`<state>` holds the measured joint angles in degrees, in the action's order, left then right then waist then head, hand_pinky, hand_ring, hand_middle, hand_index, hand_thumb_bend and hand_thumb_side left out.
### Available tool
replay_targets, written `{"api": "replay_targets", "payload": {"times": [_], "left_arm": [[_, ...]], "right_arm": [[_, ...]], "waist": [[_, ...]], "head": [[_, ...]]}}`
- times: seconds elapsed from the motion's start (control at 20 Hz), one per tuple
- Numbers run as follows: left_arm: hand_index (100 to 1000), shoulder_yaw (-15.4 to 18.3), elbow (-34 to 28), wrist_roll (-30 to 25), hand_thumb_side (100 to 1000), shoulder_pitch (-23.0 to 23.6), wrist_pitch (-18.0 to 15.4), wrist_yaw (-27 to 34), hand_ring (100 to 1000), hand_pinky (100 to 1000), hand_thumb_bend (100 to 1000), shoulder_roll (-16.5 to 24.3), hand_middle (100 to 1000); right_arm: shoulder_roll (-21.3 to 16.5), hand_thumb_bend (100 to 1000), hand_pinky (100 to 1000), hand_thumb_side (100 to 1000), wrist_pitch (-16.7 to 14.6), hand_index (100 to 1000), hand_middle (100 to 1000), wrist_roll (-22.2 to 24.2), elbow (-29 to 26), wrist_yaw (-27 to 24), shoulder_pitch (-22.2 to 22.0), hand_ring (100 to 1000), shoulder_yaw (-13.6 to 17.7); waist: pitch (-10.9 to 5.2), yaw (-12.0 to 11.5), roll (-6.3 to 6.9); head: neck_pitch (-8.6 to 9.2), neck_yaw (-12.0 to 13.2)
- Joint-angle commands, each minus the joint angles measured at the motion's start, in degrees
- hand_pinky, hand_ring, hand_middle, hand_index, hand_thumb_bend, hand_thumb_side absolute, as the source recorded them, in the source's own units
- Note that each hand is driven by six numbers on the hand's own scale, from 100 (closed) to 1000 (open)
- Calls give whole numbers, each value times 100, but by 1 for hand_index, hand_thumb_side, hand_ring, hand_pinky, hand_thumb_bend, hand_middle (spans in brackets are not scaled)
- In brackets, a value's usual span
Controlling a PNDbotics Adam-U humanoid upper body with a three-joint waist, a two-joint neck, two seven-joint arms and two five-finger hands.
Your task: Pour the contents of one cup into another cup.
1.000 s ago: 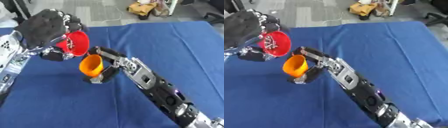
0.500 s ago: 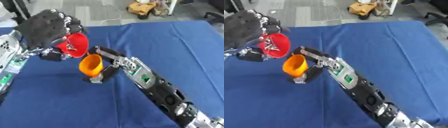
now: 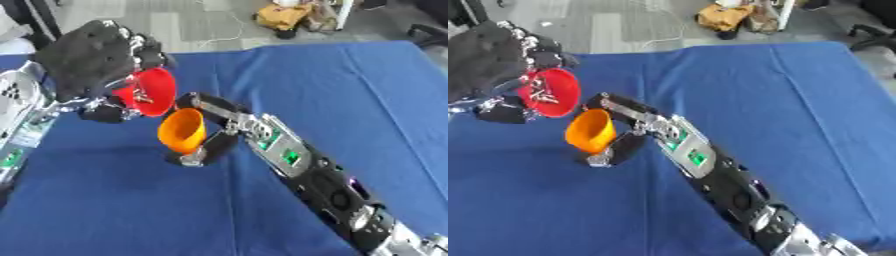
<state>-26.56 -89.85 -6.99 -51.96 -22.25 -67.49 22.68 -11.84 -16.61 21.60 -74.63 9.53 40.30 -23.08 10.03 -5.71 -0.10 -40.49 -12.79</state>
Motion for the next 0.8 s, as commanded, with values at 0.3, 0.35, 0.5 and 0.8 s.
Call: {"api": "replay_targets", "payload": {"times": [0.3,0.35,0.5,0.8], "left_arm": [[768,36,-79,-113,100,-127,102,-143,302,151,513,69,407],[768,35,-78,-124,100,-129,106,-155,302,152,513,68,407],[769,36,-77,-151,100,-137,121,-194,303,154,514,59,408],[769,22,-76,-188,100,-174,153,-300,306,158,515,7,409]], "right_arm": [[-38,172,283,150,-17,584,433,26,-55,-27,90,400,57],[-38,171,283,149,-18,584,433,29,-52,-26,91,400,57],[-35,170,281,149,-25,584,433,40,-48,-28,95,400,57],[-20,170,279,151,-24,584,433,58,-52,-39,104,400,35]], "waist": [[-116,-8,18],[-116,-11,19],[-117,-18,20],[-113,-12,11]], "head": [[-10,-29],[-11,-32],[-10,-29],[-8,-33]]}}
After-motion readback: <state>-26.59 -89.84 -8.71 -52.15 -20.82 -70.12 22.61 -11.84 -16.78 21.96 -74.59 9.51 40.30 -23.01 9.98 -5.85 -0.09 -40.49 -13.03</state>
